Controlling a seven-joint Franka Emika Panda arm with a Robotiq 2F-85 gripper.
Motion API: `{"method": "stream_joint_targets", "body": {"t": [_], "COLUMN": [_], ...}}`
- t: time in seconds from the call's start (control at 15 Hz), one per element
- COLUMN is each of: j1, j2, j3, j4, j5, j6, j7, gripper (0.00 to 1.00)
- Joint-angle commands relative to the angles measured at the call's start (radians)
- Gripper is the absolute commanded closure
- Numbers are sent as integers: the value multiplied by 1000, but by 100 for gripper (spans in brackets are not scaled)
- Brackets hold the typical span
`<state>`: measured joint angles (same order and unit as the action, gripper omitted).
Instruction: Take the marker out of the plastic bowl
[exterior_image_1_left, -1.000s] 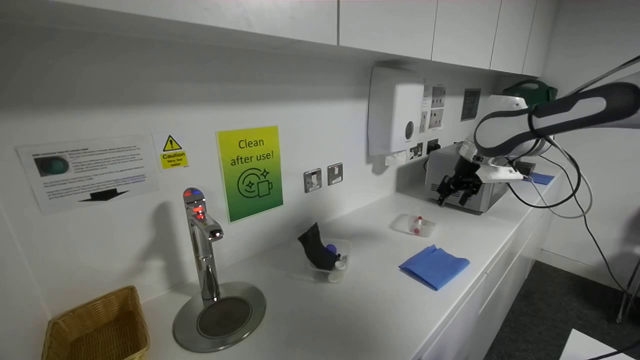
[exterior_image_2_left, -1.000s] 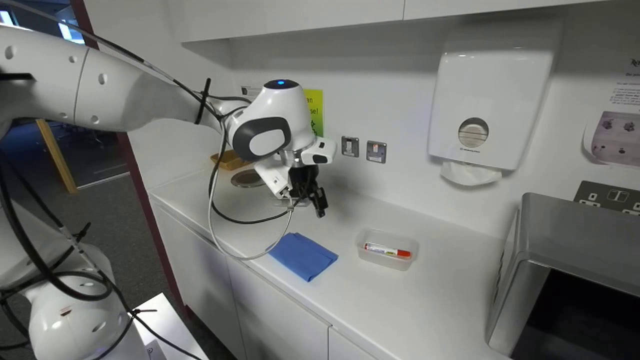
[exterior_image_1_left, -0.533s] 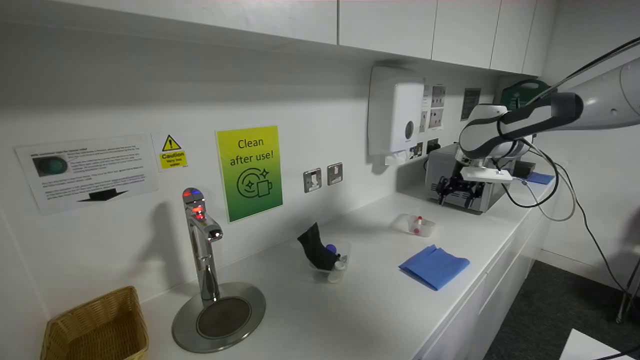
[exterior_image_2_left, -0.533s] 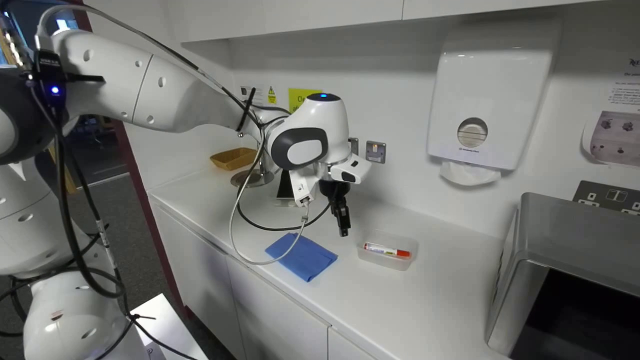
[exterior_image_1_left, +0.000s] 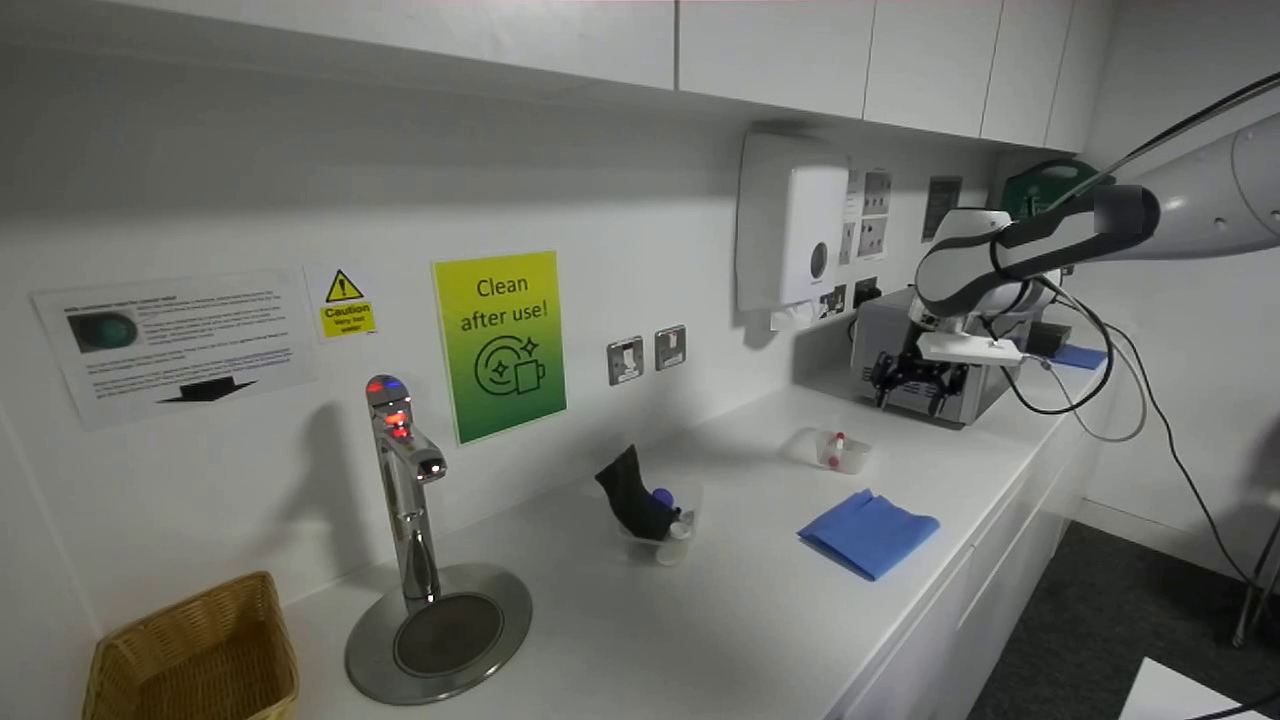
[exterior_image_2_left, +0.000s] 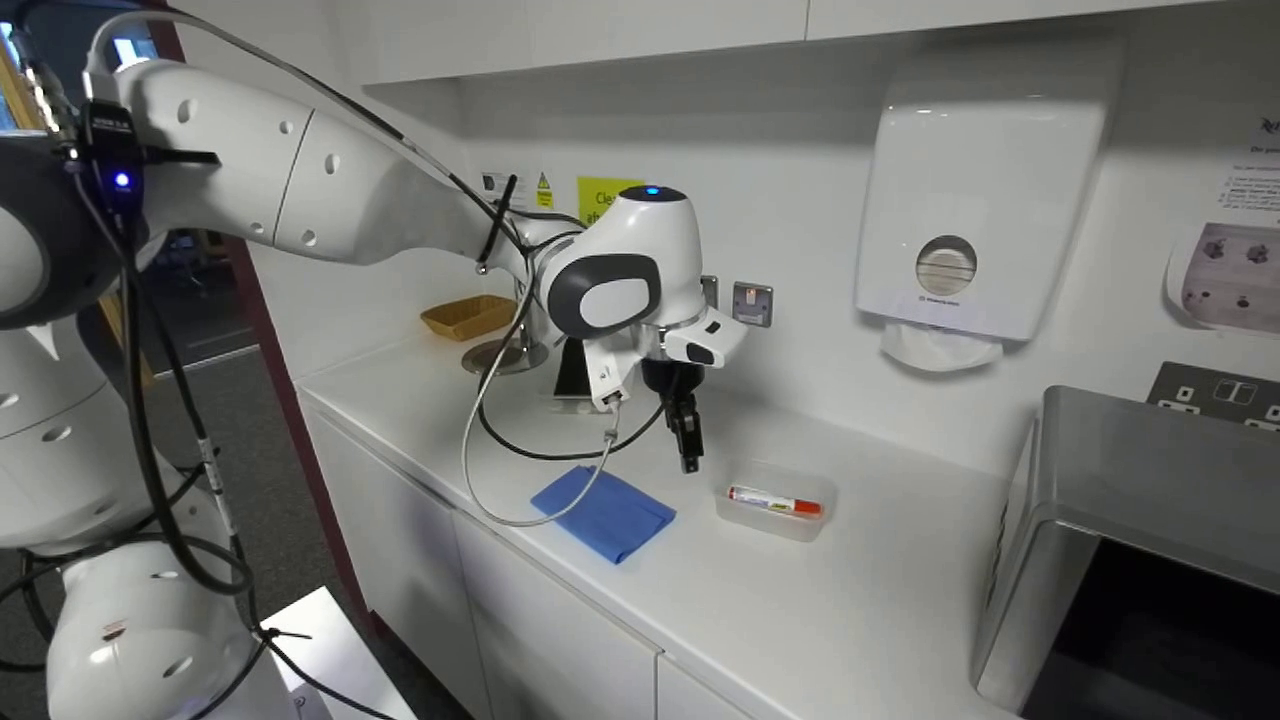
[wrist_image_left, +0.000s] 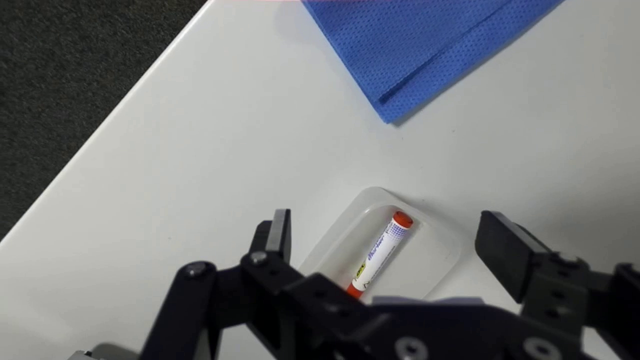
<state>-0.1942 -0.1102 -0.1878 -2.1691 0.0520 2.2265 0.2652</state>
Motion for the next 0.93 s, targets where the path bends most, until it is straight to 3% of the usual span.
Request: {"method": "stream_joint_targets", "body": {"t": [0.0,0.4,0.87], "j1": [-20,-36,-32], "j2": [52,145,310], "j3": [0,-32,-55], "j4": [43,126,343], "j5": [-6,10,49], "j6": [19,16,-21], "j7": [181,462,614], "gripper": [0,0,0]}}
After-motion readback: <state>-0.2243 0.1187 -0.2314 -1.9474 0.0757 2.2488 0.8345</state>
